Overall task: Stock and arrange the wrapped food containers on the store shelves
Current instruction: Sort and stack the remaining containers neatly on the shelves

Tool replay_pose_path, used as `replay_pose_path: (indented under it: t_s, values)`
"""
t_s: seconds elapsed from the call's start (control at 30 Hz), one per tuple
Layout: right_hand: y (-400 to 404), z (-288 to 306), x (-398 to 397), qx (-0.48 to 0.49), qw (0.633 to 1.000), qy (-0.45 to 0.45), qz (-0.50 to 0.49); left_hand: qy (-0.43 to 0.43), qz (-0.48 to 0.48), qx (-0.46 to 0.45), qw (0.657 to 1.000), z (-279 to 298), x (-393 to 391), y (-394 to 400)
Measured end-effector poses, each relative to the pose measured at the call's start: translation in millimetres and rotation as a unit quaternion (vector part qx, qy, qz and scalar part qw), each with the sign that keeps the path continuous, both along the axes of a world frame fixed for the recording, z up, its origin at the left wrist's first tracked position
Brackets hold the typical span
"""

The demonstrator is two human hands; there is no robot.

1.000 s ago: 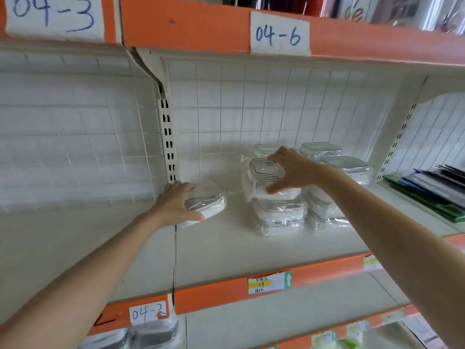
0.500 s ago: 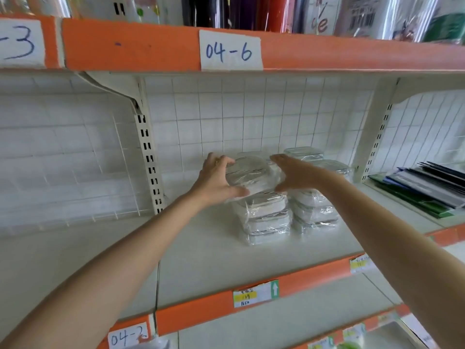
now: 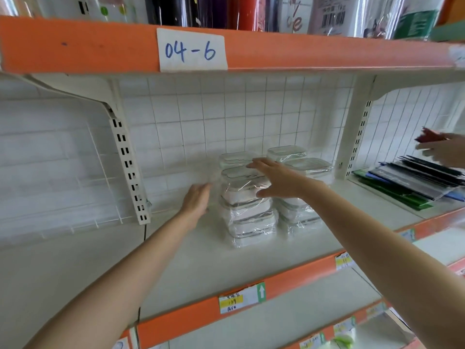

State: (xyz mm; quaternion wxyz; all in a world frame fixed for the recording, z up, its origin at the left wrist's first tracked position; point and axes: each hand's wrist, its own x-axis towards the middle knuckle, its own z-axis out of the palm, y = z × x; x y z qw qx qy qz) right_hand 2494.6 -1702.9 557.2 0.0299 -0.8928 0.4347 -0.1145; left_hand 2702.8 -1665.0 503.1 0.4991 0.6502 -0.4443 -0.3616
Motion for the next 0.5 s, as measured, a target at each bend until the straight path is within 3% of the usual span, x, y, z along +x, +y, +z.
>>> replay_pose_path:
  t_s: [0.07,0.17,0.4,0.5]
  values:
    - [-0.8,-3.9,6.4,-0.002,1.0,0.008,0.01,0.126,-0.032,0.049,0.99,-2.7,-10.8,8.4]
    - [-3.2,-7.4,6.9,-0.033,0.999,0.005,0.011,0.182,-0.059,0.034,0.981,2.4,-26.5,10.5]
    - [-8.9,-10.8,-1.2,-0.042,0.999,0.004,-0.017,0.2,-0.064,-0.003,0.978,-0.3,-39.8,1.0]
    - [-9.5,-10.9,-2.1,-0.036,0.999,-0.001,-0.021,0.127,-0.078,-0.004,0.989,-9.3,-30.4,-0.5]
